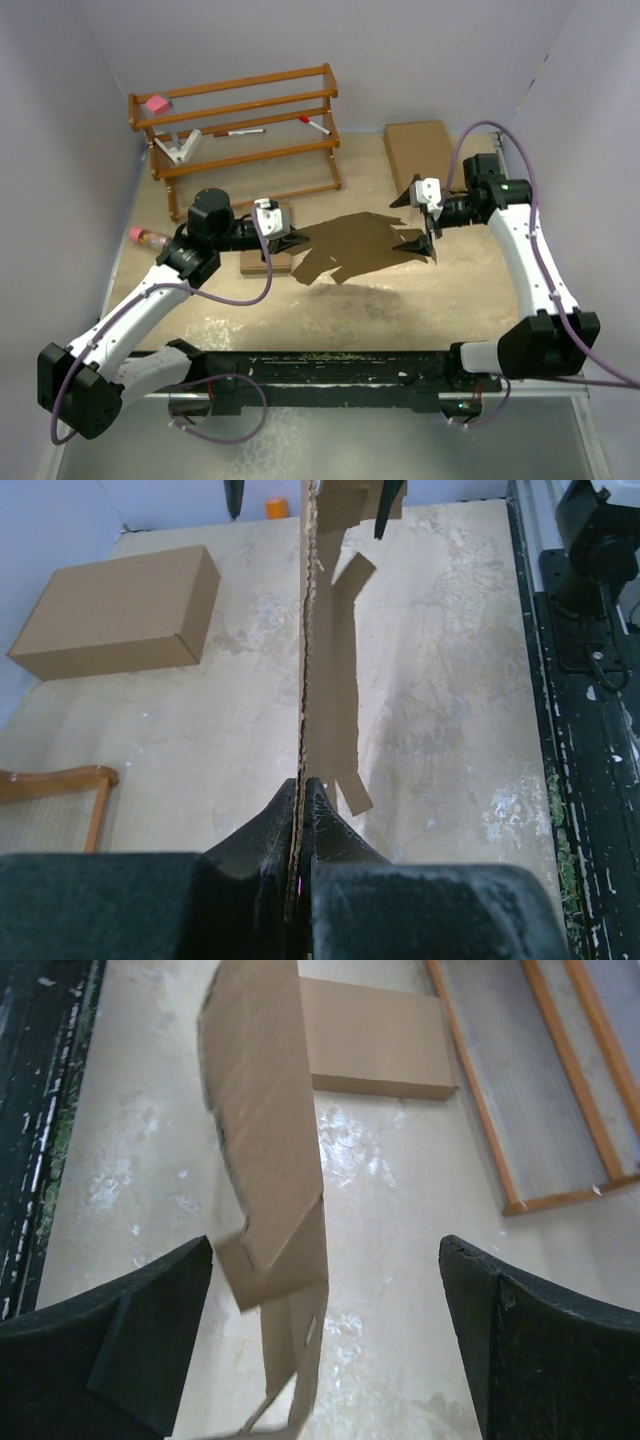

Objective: Fold the paper box

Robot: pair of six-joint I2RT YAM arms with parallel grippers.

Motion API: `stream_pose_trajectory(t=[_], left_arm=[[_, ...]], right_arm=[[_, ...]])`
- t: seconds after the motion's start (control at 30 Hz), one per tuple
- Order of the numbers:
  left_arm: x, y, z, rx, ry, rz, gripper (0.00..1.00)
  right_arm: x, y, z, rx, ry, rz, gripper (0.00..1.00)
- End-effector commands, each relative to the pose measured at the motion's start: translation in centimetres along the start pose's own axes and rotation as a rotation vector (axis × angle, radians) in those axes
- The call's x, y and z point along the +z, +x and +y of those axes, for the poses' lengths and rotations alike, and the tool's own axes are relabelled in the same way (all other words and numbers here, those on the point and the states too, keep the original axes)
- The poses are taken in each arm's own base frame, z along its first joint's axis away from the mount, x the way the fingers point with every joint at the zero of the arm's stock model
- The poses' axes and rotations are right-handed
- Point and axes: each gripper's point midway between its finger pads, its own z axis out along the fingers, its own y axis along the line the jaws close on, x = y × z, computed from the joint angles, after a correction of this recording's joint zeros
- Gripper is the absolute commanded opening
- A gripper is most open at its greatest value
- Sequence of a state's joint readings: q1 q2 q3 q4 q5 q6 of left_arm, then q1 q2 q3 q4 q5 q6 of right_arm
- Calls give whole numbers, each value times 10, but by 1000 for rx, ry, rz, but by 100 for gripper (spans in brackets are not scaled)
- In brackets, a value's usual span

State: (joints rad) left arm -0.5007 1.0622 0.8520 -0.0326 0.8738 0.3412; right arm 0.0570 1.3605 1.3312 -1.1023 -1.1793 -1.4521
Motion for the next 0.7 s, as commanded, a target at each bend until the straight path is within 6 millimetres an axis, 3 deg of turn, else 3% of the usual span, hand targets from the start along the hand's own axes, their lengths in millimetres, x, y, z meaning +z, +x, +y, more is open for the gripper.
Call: stream_pose_trajectory(t=[0.0,0.2,0.3,0.37,0.5,0.67], left_arm=[[-18,-27,13,77,-82,-51,4],[-31,-36,28,37,-147,-62,4],[-36,-39,34,5,-164,-76,4],[-38,-42,36,-17,-169,-86,4],[-44,-49,39,-40,-173,-114,4],[-50,-61,44,-87,-157,-171,4]], right_arm=[[-41,-48,-27,5,220,26,100],[-116,-74,-86,130,635,48,100],[-141,-63,-110,232,778,36,99],[-153,-44,-120,316,829,16,92],[-158,-1,-127,437,828,-29,83],[-133,42,-117,565,732,-70,76]])
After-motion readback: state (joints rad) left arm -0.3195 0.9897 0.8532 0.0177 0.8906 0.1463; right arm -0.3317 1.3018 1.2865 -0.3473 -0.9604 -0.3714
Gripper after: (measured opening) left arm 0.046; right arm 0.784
